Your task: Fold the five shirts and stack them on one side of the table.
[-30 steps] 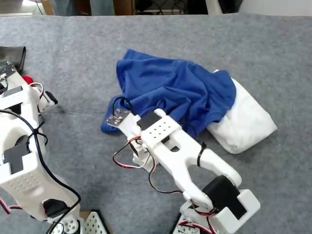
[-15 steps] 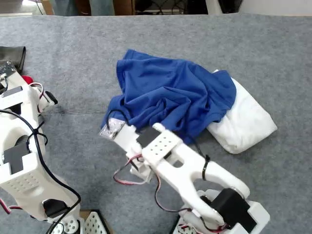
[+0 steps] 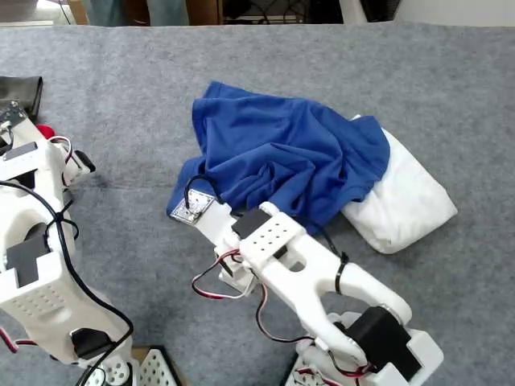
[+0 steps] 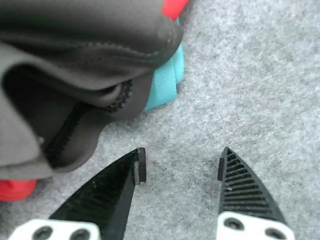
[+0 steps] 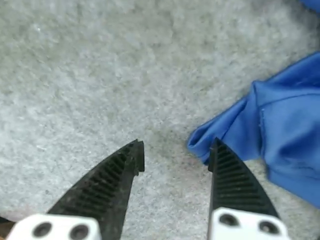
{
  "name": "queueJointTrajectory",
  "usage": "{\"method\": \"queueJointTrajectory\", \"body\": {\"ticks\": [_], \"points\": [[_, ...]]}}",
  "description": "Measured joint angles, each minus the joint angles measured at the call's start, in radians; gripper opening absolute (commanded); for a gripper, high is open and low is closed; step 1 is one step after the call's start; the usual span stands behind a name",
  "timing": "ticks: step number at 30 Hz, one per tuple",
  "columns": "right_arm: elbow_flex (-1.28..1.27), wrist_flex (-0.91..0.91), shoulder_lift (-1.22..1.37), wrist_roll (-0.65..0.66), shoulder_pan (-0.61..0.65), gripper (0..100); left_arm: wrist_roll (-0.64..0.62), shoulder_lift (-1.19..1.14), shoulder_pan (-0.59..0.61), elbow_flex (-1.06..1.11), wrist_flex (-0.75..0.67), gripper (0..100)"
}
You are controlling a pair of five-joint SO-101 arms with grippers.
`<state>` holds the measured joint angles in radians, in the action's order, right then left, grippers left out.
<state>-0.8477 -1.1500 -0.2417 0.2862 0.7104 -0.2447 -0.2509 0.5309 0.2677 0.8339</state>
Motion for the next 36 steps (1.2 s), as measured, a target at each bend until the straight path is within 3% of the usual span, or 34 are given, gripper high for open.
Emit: {"method": "queueJointTrajectory", "body": {"ticks": [24, 31, 36], "points": [[-0.069, 0.112, 0.000, 0.000, -0.046, 22.4, 0.000, 0.000, 0.000, 0.000, 0.000, 25], [-0.058, 0.141, 0.060, -0.002, -0.054, 5.2, 0.000, 0.000, 0.000, 0.000, 0.000, 25], [-0.025, 0.143, 0.109, -0.002, -0.058, 4.7, 0.000, 0.000, 0.000, 0.000, 0.000, 25]]}}
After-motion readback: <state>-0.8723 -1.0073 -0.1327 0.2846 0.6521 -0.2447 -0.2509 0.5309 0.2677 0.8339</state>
